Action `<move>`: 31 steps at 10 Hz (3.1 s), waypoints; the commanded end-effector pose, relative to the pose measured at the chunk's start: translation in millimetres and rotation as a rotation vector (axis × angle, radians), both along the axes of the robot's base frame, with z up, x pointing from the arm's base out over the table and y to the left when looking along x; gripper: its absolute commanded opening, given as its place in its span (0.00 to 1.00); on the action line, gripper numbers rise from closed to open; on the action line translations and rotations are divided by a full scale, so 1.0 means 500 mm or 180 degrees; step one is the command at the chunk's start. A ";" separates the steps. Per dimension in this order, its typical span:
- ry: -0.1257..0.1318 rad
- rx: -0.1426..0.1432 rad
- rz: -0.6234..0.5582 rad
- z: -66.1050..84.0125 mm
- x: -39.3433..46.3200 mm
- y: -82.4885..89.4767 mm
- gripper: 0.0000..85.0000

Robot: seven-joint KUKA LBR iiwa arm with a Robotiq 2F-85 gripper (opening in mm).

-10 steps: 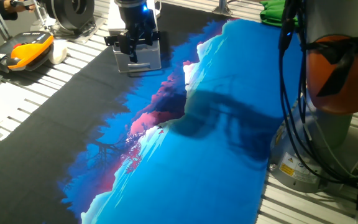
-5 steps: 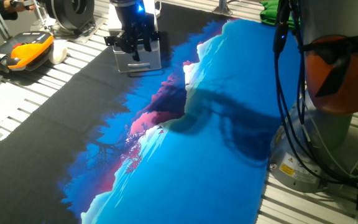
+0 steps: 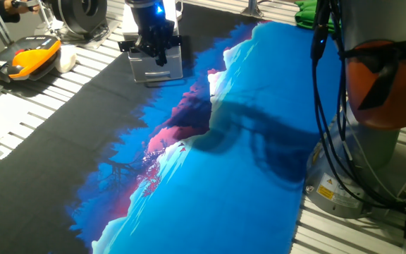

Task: Grasp the handle and open the drawer

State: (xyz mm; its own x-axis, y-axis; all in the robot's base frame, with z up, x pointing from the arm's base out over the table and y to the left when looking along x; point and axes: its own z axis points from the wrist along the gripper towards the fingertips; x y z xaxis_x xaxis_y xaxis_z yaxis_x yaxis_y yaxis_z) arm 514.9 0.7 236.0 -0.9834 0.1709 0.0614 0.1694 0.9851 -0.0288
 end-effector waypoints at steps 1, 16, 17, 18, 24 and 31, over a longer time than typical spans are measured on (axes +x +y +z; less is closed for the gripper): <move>-0.0006 -0.0001 0.0007 0.000 0.000 0.000 0.00; -0.0030 0.0089 -0.0032 0.005 0.007 -0.009 0.00; -0.0021 0.0100 -0.0023 0.011 0.015 -0.020 0.00; -0.0025 0.0075 -0.0007 0.013 0.024 -0.029 0.00; -0.0034 0.0059 0.0023 0.005 0.042 -0.029 0.00; -0.0087 0.0277 0.0045 0.003 0.043 -0.032 0.00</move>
